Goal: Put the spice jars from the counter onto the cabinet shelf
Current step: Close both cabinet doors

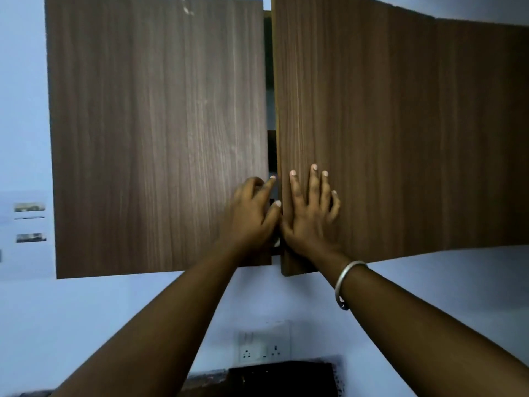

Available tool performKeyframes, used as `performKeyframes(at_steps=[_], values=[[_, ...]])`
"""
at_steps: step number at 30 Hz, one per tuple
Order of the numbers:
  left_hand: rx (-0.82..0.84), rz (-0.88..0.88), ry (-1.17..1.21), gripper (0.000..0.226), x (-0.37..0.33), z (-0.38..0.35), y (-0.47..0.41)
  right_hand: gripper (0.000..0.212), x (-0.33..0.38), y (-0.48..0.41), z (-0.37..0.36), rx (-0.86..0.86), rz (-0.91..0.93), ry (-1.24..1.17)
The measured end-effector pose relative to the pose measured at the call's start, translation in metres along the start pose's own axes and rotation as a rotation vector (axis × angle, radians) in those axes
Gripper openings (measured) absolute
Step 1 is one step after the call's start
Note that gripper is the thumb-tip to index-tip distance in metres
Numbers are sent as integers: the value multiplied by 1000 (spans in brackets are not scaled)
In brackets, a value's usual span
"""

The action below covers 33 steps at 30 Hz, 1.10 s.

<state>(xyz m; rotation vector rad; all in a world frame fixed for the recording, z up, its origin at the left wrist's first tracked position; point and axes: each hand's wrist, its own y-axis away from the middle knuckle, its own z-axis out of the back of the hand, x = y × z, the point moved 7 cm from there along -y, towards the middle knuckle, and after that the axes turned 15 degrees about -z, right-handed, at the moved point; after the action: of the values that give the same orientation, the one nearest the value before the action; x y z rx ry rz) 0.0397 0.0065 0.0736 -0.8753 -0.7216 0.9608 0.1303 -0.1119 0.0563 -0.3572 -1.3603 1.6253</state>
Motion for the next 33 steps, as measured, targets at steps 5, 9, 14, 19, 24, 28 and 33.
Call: performKeyframes(at_steps=[5, 9, 14, 19, 24, 28, 33], values=[[96, 28, -544, 76, 93, 11, 24, 78, -16, -24, -17, -12, 139, 113], [83, 1, -651, 82, 128, 4, 36, 70, -23, -35, -33, -11, 167, 147], [-11, -16, -719, 90, 132, -7, 36, 68, -23, -40, -51, -43, 158, 133], [-108, -72, -756, 91, 136, -10, 38, 69, -26, -41, -56, -127, 181, 97], [-135, -101, -741, 91, 137, -11, 40, 69, -28, -42, -57, -156, 182, 85], [-137, -103, -769, 92, 137, -12, 40, 70, -29, -41, -57, -157, 181, 81], [-156, -111, -771, 92, 140, -13, 40, 70, -28, -41, -57, -171, 184, 85]])
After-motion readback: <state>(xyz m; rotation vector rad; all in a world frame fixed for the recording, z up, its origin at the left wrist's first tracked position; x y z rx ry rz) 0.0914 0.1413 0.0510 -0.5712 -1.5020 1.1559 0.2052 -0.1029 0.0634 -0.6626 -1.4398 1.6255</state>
